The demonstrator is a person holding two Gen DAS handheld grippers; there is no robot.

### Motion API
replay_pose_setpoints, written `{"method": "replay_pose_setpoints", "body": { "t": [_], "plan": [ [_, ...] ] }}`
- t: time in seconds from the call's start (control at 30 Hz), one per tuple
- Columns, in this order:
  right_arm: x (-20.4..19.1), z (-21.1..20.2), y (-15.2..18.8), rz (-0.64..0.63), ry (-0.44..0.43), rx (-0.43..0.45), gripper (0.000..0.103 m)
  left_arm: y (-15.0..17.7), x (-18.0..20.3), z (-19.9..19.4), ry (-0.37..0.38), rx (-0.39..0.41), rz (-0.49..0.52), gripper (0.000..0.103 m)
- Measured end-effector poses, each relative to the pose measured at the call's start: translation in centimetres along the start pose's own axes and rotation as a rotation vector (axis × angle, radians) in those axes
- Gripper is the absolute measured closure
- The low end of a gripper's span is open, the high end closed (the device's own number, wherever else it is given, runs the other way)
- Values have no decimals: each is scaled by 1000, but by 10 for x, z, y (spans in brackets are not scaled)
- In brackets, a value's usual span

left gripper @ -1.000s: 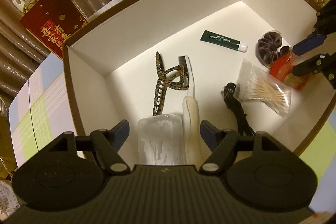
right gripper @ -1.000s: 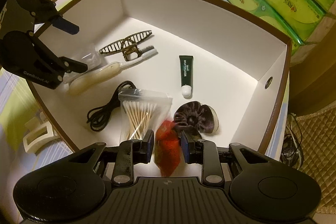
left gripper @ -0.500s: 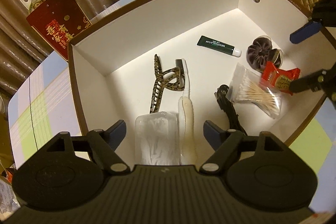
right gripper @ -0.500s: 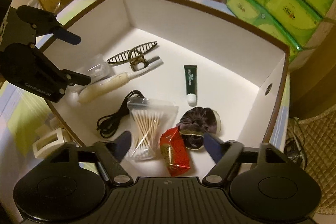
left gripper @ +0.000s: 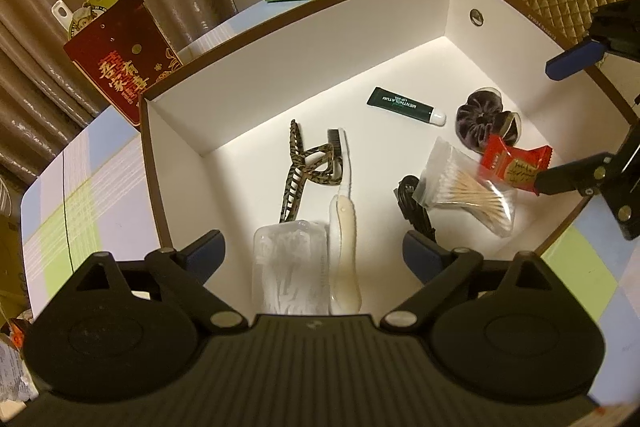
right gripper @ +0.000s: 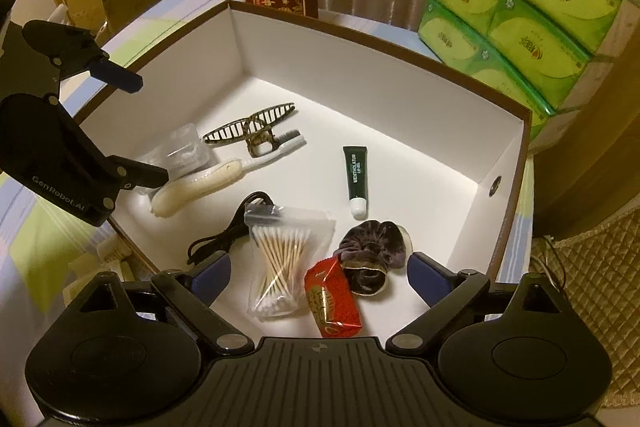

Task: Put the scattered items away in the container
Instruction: 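Withdraw both tools from the box toward the hair clip and pill bottle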

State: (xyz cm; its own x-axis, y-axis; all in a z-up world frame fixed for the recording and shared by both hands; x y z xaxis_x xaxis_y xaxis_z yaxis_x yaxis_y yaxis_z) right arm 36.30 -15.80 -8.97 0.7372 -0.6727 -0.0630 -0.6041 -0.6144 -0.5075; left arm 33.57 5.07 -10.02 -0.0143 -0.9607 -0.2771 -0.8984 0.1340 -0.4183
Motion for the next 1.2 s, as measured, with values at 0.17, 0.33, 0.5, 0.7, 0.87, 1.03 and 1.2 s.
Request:
{"method": "replay_pose_setpoints", "body": {
  "t": [0.17, 0.33, 0.5, 0.7, 0.87, 1.03, 1.2],
  "plan": [
    [1, -7, 1, 20, 12, 24, 10, 2, -1, -11, -1, 17, -13, 9],
    [-3, -17, 5, 25, 21, 56, 9, 10, -1, -26, 5, 39, -37, 9],
    [-10, -31, 11, 36, 14, 101, 9, 24, -2, -46, 23, 70, -67, 9],
    [-25, -53, 26, 31, 6, 163, 9, 58, -7, -71, 30, 92, -130, 10],
    [-42, -65, 41, 20, -13, 193, 9, 94, -9, -83, 41, 79, -193, 10],
    [-62, -69, 56, 19, -57, 204, 9, 130, -12, -86, 50, 51, -282, 10],
    [-86, -54, 75, 12, -122, 162, 9, 157, -12, -84, 82, 29, -364, 10]
  ]
}}
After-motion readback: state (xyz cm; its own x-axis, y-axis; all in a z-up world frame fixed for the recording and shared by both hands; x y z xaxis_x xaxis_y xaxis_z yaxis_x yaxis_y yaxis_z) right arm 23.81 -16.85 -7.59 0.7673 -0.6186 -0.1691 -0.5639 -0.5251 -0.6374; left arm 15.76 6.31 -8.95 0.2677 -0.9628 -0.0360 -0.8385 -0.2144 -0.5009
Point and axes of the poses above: each gripper's, at about its wrist camera, not at the fingertips, and z roughly the way its jaws point, x to its right, y to its underside, the point moved 4 cm from there along z, roughly the way its jaws point, and after that the axes turned 6 degrees about z, right-handed, at the moved point
